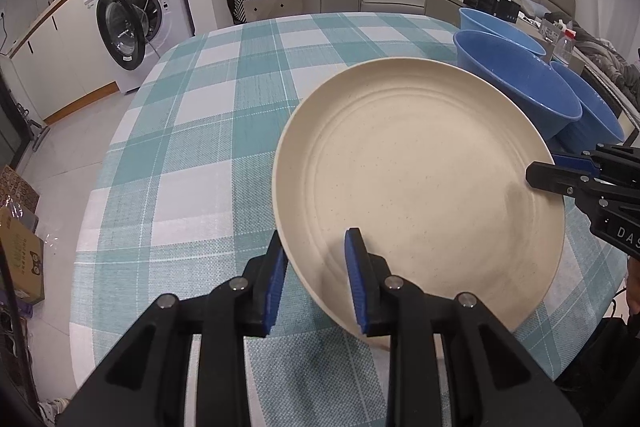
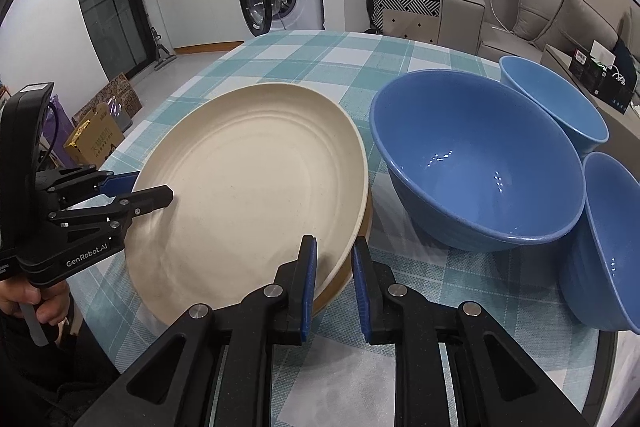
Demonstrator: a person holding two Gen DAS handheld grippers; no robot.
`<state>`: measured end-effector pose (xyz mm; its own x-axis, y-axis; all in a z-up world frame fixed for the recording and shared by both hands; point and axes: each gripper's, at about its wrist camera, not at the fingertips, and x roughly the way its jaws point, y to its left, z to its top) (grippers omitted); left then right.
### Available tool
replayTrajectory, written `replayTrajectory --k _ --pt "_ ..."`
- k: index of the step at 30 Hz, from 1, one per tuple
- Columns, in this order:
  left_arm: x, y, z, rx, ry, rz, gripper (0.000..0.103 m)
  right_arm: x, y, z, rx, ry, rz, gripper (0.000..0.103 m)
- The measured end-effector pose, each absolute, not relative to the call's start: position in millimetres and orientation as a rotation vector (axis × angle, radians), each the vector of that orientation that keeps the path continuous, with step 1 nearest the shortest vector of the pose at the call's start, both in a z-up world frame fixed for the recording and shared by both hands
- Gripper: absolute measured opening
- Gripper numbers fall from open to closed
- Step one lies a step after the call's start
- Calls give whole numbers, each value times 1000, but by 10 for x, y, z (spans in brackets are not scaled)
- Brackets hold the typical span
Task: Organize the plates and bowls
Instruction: 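Lower the held cream plate onto the other cream plate with both grippers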
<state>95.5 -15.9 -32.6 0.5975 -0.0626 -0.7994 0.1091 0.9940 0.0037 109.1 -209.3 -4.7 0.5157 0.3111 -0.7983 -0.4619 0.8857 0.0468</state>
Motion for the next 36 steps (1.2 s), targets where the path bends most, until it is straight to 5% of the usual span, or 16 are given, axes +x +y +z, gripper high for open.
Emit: replayTrajectory --k 36 --pt "984 -226 -393 107 933 -71 33 1038 -1939 -158 -299 895 425 27"
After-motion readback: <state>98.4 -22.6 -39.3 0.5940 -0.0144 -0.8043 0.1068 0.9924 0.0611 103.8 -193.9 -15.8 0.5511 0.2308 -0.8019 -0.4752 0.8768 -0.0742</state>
